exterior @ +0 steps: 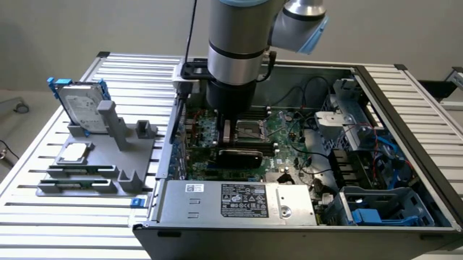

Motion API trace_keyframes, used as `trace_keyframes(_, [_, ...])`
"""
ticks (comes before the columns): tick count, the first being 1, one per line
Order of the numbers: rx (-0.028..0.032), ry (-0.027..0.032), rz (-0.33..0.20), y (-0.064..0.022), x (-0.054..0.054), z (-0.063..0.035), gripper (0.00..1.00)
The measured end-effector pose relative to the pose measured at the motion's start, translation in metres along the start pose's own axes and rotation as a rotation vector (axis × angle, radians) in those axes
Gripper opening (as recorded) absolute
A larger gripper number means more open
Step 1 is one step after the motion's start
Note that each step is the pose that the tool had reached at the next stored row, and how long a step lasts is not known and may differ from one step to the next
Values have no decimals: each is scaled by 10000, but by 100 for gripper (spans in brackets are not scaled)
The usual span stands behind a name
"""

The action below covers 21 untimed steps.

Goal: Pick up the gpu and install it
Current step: 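Press down on the gpu until it lock into place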

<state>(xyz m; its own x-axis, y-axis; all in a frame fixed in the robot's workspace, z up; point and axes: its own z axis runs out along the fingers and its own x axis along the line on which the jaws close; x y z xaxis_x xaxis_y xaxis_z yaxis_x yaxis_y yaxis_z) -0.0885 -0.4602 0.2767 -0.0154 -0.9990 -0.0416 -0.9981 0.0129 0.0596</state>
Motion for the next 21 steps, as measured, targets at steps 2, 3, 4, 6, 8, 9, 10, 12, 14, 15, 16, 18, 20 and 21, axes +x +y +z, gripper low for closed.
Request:
trace_keyframes(2, [0,0,2,21,0,-14,11])
trace_keyframes(3, [0,0,0,44,0,-14,11])
trace_keyframes(4, [0,1,0,73,0,-13,11])
trace_keyframes(6, [-1,2,1,125,1,-11,11])
trace_keyframes(8, [-5,1,1,167,2,-8,11])
trace_keyframes(9, [-6,2,1,188,2,-7,11])
trace_keyframes(10, [-6,3,0,213,3,-6,11])
trace_keyframes(12, [-7,6,0,258,3,-4,11])
trace_keyframes(14, [-27,10,2,297,4,-10,11])
trace_keyframes(15, [-58,9,4,309,3,-14,11])
trace_keyframes(16, [-92,8,5,320,3,-20,11])
trace_keyframes(18, [-151,11,7,338,3,-38,11])
trace_keyframes(20, [-204,10,9,356,2,-54,11])
trace_keyframes(21, [-232,11,11,365,2,-62,11])
